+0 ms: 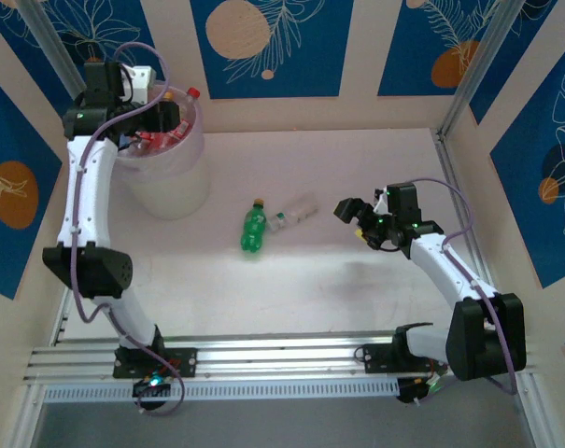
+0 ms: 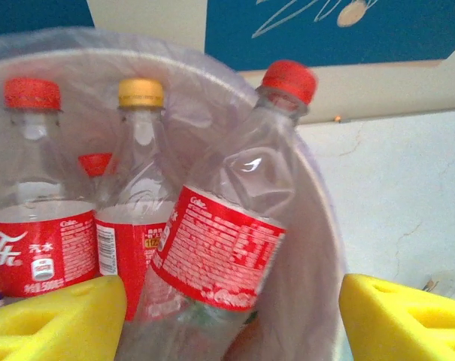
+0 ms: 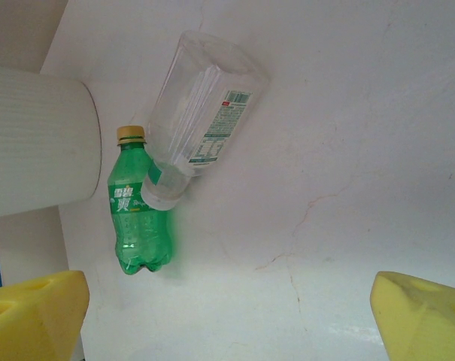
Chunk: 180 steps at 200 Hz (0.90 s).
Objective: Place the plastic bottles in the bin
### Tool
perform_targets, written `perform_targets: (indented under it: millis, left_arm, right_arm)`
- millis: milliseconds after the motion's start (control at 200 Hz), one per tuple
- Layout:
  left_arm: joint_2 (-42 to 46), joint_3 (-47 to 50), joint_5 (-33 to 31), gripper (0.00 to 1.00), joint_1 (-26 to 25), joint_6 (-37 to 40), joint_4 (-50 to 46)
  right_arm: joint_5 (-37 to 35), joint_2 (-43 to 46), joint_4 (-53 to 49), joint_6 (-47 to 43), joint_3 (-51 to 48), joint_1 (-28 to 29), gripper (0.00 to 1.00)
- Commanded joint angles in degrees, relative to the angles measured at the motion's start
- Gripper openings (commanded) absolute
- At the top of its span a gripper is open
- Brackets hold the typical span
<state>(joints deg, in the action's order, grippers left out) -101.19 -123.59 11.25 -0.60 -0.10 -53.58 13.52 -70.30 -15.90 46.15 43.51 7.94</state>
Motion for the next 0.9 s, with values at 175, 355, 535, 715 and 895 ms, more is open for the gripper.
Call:
perform_targets:
  millis: [175, 355, 535, 715, 895]
  left_arm:
    - [20.79, 19.3, -5.53, 0.76, -8.7, -4.43, 0.06]
    - [30.25, 35.68, -6.99, 0.76, -14.91, -12.17, 2.01]
    - [33.6, 50.37, -6.28, 0.76, -21.23, -20.04, 6.91]
    - [29.75, 57.62, -8.84, 0.79, -27.42, -23.41, 13.25]
    - [20.42, 55.93, -12.03, 0.78, -29.66, -19.82, 15.1]
  right_arm:
    - [-0.33, -0.64, 0.16, -0.04, 1.59, 0.21, 0.97]
    - [0.0, -2.02, 0.34, -0.3, 3.07, 0.28, 0.97]
    - [0.17, -2.82, 0.21, -0.49, 3.95, 0.45, 0.97]
    - [-0.02, -2.57, -0.09, -0.42, 3.78, 0.81, 0.97]
    - [-0.18, -1.92, -1.07, -0.78, 3.87, 0.86, 0.97]
